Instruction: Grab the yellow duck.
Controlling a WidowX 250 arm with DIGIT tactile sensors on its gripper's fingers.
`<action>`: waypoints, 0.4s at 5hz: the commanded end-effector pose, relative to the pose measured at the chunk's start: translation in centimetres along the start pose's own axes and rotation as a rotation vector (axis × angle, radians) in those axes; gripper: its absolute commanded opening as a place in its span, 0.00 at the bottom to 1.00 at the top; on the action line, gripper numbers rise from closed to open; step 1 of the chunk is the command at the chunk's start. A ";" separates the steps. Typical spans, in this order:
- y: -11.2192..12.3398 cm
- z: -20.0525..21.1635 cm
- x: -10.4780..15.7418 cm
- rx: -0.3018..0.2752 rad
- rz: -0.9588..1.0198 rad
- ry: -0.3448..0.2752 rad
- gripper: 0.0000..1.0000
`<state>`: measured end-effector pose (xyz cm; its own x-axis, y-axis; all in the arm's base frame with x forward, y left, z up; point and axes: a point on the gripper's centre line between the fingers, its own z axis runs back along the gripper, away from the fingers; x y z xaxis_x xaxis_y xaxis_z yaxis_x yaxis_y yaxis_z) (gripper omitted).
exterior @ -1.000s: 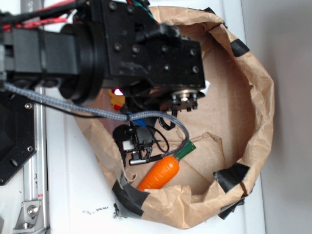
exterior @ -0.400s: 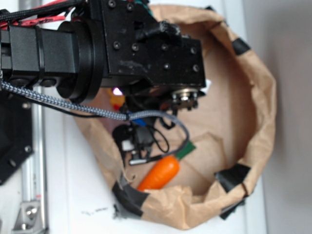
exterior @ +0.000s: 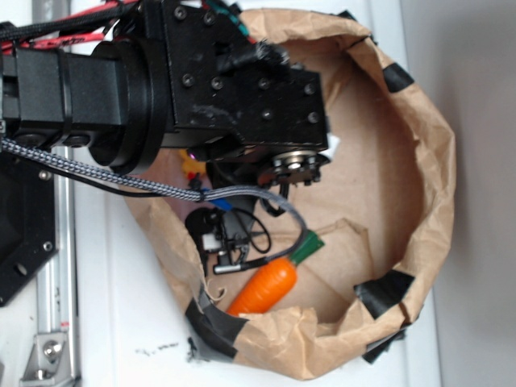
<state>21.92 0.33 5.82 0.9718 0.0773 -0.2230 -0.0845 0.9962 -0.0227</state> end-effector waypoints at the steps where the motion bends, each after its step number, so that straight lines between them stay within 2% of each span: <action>1: 1.9 -0.8 -0.3 0.003 0.028 -0.020 1.00; 2: 1.5 -1.1 -0.1 0.020 0.033 -0.020 1.00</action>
<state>21.68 1.80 4.49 0.9658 0.1175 -0.2311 -0.1199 0.9928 0.0039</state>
